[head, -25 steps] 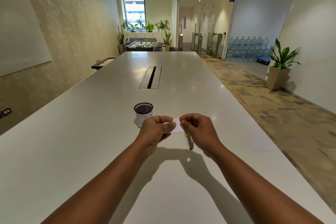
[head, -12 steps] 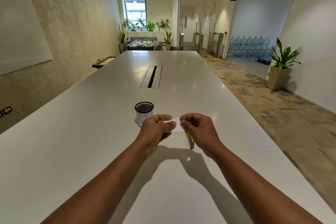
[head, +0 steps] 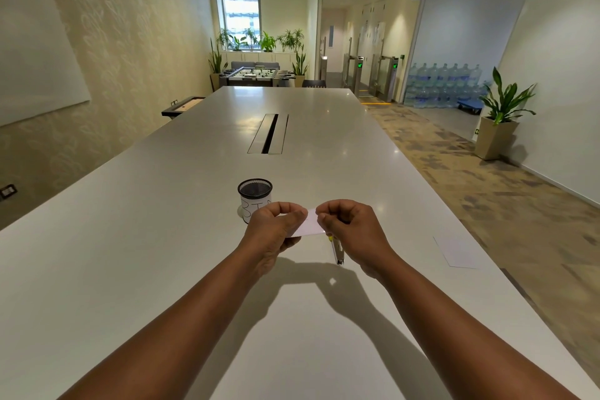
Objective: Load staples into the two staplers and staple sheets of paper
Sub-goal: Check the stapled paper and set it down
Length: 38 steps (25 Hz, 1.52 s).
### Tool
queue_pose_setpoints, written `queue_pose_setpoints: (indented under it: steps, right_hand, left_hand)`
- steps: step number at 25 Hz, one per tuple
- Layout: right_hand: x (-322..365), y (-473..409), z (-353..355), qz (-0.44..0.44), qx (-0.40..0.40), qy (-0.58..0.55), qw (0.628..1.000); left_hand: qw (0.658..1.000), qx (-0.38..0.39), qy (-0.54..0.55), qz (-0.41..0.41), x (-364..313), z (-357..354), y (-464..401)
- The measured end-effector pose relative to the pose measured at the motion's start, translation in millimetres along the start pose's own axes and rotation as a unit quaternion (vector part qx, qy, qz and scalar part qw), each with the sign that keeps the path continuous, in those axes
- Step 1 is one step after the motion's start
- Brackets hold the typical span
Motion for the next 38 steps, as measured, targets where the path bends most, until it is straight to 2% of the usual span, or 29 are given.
queue_pose_setpoints:
  steps: [6, 16, 22, 27, 31, 35, 38]
  right_hand:
    - [-3, -5, 3, -0.008, -0.034, -0.010, 0.999]
    - [-17, -10, -9, -0.017, 0.019, -0.008, 1.000]
    - [-28, -15, -9, -0.036, 0.000, -0.021, 0.999]
    - [-34, -21, -7, -0.069, 0.026, -0.038, 0.997]
    - [-43, -29, -10, -0.088, 0.011, 0.009, 0.996]
    - [-51, -34, -15, -0.068, -0.009, 0.044, 0.997]
    - [-49, -50, -21, -0.022, -0.032, 0.092, 0.995]
  left_hand:
    - [0.997, 0.072, -0.013, 0.002, -2, -2, 5]
    - [1.000, -0.021, -0.014, 0.003, 15, 5, -6]
    - [0.999, 0.043, 0.003, 0.016, 19, 10, -12]
    - [0.999, 0.025, 0.021, -0.016, 18, 18, -21]
    - [0.997, -0.022, -0.040, -0.057, 23, 26, -29]
    - [0.992, -0.055, -0.093, -0.070, 39, 41, -42]
    - [0.965, -0.107, -0.216, -0.104, 55, 63, -55]
Point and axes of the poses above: each hand's wrist, its own y-axis away from the middle knuckle, its own z-axis out of the back of the hand, x = y × z, the point moved 5 cm from there along -y, towards the middle knuckle, and after that the axes turned 12 degrees about -x, right-handed, at the moved point
